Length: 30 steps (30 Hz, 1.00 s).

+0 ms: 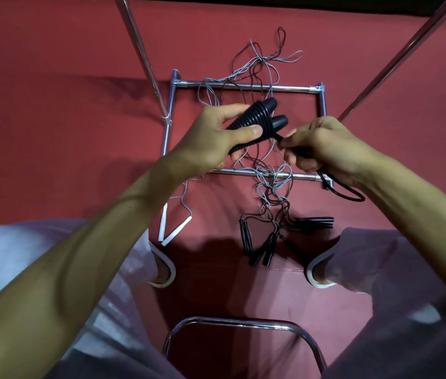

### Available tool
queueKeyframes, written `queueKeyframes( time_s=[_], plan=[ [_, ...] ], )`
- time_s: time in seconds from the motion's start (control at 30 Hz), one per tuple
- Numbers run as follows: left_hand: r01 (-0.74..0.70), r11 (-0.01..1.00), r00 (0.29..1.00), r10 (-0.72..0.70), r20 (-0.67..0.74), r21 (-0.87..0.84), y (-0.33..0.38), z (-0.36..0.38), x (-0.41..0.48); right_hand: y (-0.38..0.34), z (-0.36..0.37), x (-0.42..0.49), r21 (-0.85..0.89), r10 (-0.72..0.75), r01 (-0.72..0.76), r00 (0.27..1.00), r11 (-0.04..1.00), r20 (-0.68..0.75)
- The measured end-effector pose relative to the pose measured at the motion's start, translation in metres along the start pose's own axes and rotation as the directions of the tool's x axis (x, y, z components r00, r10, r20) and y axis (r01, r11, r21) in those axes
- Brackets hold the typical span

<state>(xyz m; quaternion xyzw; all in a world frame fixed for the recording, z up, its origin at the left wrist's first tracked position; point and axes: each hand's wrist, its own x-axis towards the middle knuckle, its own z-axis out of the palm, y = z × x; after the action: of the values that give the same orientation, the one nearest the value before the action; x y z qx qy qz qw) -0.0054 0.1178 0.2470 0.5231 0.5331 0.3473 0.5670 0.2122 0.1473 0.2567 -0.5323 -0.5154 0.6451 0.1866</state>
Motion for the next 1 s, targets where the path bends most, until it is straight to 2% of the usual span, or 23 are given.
queueKeyframes(
  time_s=[0.13,0.23,0.37,0.47,0.57,0.63,0.7,0.77,0.9,1.0],
  plan=[
    [-0.024,0.998,0.999,0.025,-0.020,0.057,-0.005,0.010,-0.001,0.007,0.002,-0.006,-0.130,-0.066,0.060,0.997,0.990,-0.044],
    [-0.072,0.977,0.997,0.079,-0.026,0.202,-0.008,0.010,0.000,0.009,0.006,-0.006,-0.130,-0.086,0.079,0.995,0.988,-0.051],
    [-0.099,0.866,0.993,0.118,-0.008,0.491,-0.008,0.009,-0.003,0.007,0.007,-0.005,-0.052,-0.081,0.080,0.996,0.995,-0.024],
    [-0.132,0.760,0.987,0.162,0.012,0.636,-0.005,0.009,-0.009,0.008,0.008,-0.005,-0.023,-0.052,0.052,0.999,0.998,-0.014],
    [-0.152,0.636,0.980,0.197,0.031,0.757,-0.003,0.009,-0.009,0.008,0.016,-0.005,0.028,0.021,-0.020,0.998,0.999,-0.061],
    [-0.157,0.587,0.977,0.209,0.038,0.794,-0.004,0.014,-0.009,0.006,0.018,-0.003,0.162,0.160,-0.149,0.985,0.976,-0.063],
    [-0.158,0.575,0.976,0.217,0.037,0.803,-0.005,0.020,-0.010,0.001,0.014,-0.002,0.345,0.343,-0.321,0.939,0.882,-0.001],
    [-0.153,0.573,0.975,0.223,0.027,0.805,-0.006,0.022,-0.010,-0.004,0.014,-0.001,0.443,0.420,-0.387,0.907,0.809,0.027],
    [-0.119,0.596,0.974,0.227,-0.024,0.794,-0.007,0.022,-0.008,-0.006,0.022,-0.005,0.391,0.345,-0.293,0.936,0.873,-0.069],
    [-0.085,0.654,0.976,0.208,-0.071,0.752,-0.007,0.022,-0.008,-0.011,0.022,-0.009,0.327,0.281,-0.246,0.958,0.912,-0.062]
  ],
)
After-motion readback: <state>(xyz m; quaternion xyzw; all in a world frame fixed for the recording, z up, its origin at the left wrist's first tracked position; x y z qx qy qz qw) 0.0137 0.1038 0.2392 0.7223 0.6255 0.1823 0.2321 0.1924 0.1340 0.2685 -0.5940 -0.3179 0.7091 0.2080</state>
